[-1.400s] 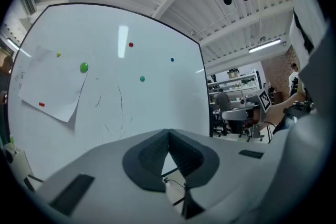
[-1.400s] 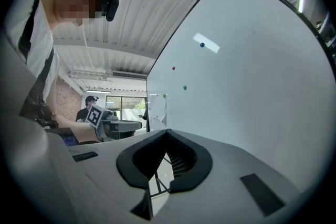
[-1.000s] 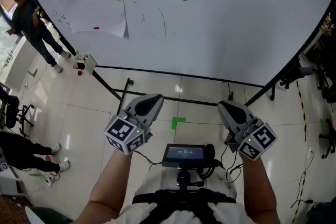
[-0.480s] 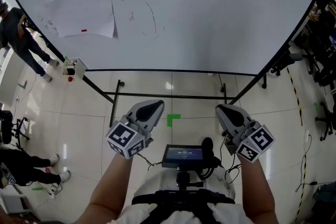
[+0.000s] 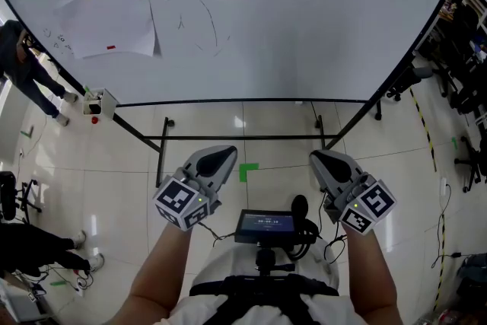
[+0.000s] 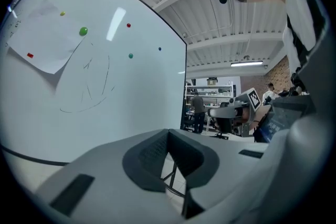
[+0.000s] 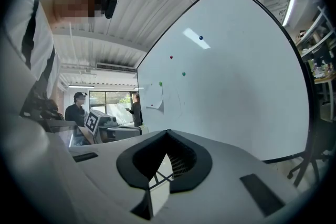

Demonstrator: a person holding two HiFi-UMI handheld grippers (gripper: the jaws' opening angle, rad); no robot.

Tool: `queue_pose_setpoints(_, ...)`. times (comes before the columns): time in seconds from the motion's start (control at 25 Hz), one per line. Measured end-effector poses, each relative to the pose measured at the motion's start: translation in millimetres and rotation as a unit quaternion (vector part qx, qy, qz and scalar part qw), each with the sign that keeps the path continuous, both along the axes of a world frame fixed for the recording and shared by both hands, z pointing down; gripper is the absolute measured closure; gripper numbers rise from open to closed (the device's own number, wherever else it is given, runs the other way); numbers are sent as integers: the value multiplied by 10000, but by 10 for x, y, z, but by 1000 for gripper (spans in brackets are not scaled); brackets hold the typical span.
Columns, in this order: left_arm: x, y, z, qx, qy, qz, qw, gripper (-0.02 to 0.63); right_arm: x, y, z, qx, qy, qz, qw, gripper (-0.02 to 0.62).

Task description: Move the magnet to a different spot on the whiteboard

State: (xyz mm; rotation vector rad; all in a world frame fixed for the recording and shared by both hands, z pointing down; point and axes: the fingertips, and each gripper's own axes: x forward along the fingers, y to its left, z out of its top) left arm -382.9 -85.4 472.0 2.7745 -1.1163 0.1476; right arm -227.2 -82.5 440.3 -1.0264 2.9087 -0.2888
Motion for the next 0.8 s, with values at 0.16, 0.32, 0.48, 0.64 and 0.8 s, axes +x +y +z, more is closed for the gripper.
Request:
queue_pose_setpoints(0.16, 3, -12, -1, -10, -41, 62, 10000, 574, -27, -6, -8, -9, -37, 7, 10000, 567)
queue_pose_setpoints(0.32, -14, -35, 7, -23, -33, 36, 10000, 574, -55, -12, -13, -14, -34, -22, 10000, 566)
queue_pose_setpoints(0.48, 5, -28, -2, -14, -14, 27, 10000, 574, -52, -12, -52, 26, -9, -46, 10000, 567)
queue_pose_setpoints(0.64, 42, -20, -10, 22, -34, 28, 10000, 574, -30, -2, -58, 54, 14, -60, 10000, 568)
queue_pose_setpoints(0.8, 69, -3, -9, 49, -54, 16, 10000, 574, -10, 15, -69, 90, 6, -75, 9999, 566)
